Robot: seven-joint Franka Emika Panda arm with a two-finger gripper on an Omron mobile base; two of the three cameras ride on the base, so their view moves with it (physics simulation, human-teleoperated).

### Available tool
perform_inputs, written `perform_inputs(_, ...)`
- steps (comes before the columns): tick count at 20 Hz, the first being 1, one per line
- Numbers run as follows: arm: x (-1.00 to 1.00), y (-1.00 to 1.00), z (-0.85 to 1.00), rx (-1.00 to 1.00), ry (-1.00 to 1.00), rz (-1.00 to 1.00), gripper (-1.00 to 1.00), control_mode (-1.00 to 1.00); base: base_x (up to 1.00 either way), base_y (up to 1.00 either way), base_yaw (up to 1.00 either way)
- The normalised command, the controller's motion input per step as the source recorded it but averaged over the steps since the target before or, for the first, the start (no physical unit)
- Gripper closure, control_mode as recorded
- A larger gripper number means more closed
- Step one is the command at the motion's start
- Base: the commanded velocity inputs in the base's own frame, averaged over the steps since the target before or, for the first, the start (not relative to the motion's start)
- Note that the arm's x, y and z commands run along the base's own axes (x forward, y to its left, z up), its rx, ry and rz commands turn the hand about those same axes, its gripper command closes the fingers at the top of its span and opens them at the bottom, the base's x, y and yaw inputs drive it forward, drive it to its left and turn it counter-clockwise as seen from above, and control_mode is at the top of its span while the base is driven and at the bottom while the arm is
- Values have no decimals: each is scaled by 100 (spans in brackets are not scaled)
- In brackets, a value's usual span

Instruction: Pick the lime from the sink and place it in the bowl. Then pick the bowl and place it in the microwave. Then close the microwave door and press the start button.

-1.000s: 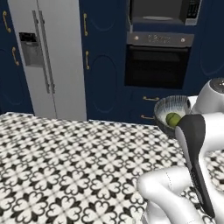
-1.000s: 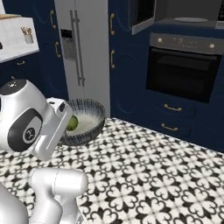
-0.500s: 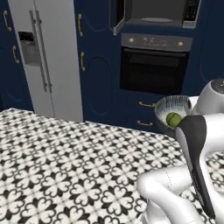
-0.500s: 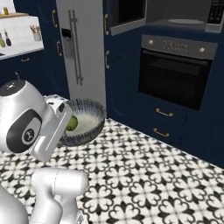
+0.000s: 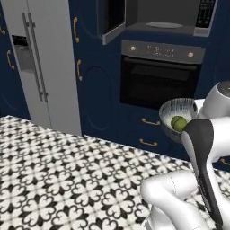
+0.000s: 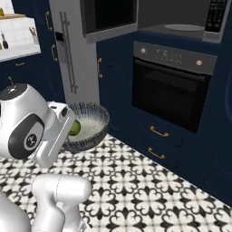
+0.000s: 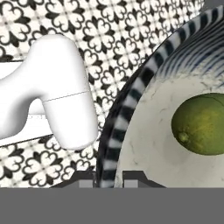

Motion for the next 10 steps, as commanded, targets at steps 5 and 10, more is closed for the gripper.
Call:
perform_inputs(5,0,0,0,0,0,0,100,100,87,-82,17)
perform_inputs(10,0,0,0,0,0,0,100,100,92,-77,20)
